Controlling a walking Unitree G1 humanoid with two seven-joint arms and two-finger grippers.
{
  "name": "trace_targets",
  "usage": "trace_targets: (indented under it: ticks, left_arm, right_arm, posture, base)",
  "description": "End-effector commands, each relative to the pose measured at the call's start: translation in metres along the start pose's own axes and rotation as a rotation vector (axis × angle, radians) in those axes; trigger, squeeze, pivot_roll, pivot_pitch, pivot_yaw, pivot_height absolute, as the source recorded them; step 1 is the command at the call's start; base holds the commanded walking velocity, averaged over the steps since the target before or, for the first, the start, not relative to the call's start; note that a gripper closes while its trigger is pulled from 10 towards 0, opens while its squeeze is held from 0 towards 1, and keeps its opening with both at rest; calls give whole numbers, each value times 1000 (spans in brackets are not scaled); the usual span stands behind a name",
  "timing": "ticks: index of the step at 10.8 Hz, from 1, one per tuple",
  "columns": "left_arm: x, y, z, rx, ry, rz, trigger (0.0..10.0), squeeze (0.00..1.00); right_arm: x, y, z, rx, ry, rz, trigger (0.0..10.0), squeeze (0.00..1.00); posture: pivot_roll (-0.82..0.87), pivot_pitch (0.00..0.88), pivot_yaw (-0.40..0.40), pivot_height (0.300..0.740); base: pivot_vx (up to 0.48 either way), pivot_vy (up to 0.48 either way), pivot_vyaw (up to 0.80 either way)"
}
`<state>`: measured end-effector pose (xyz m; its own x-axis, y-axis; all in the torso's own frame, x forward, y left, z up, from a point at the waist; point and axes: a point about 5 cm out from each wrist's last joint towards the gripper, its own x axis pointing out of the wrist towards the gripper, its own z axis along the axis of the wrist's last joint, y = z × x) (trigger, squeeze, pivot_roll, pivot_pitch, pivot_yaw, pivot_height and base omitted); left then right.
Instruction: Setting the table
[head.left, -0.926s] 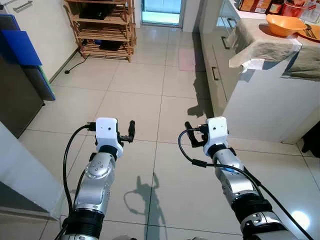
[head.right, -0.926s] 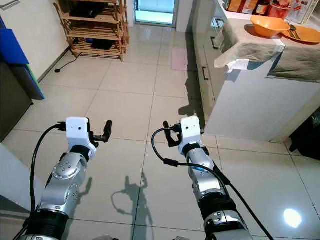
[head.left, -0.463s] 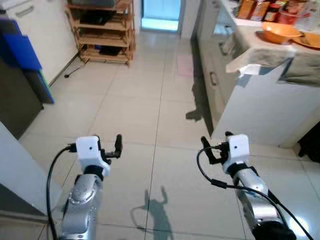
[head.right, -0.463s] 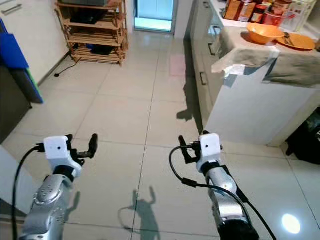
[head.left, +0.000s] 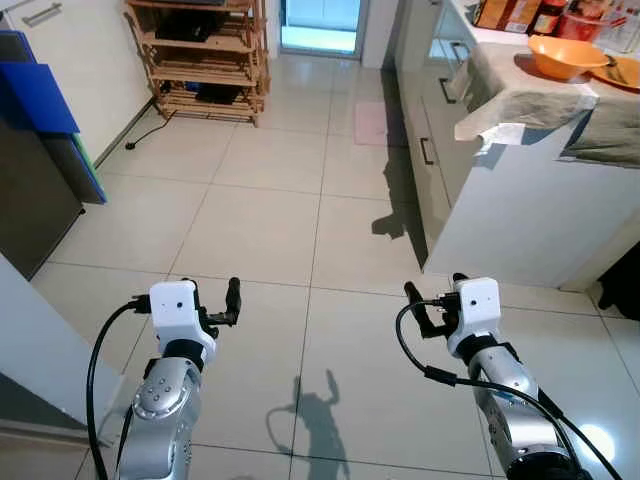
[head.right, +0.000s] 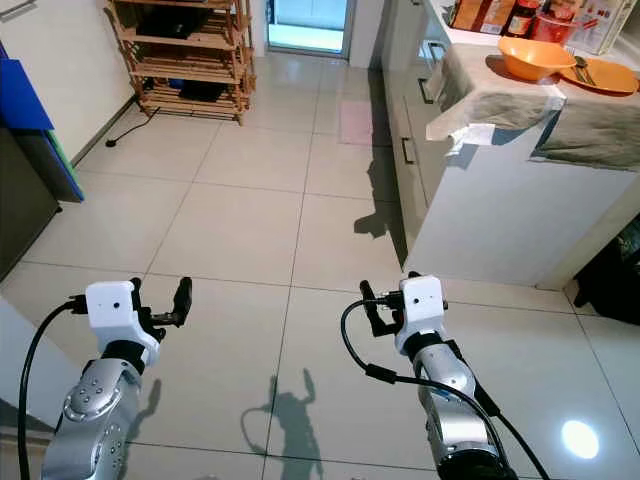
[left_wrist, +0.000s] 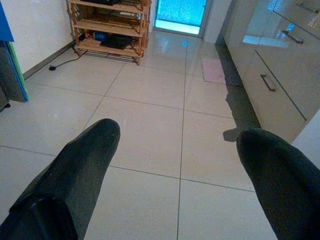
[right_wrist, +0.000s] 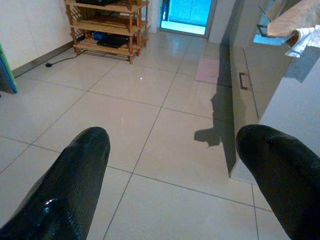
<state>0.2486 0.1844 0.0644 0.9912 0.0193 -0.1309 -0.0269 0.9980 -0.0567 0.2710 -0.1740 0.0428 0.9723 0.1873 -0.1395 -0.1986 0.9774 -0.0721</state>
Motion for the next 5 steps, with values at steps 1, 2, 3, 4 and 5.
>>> trace_targets:
  ticks: [1,2,3,4,5]
  left_arm:
    - [2,-3,4,-5,-14,-10,10000,0]
    - [5,-3,6,-3,-16,-5,10000,0]
    - [8,-4,7,-5,-19,1,10000,0]
    - [9,-4,8,-4,-22,-1,10000,0]
    - [9,-5,9,-1,-22,-2,10000,0]
  right_arm:
    - [0,-3,3,5,-16,-16,10000,0]
    - [0,-2,5,5,-20,-19,10000,0]
    - [2,0,9,-10,-31,-14,10000,0]
    - [3,1,12,-9,-37,-14,10000,0]
    - [4,2,15,-9,-42,-14,10000,0]
  posture:
    - [-25,0,0,740]
    - [-25,0,1,740]
    - [-29,0,2,740]
    - [-30,0,3,740]
    - [-32,0,3,740]
  base:
    - [0,-480,0]
    - [0,-469,0]
    - [0,-465,0]
    - [0,-465,0]
    - [0,-465,0]
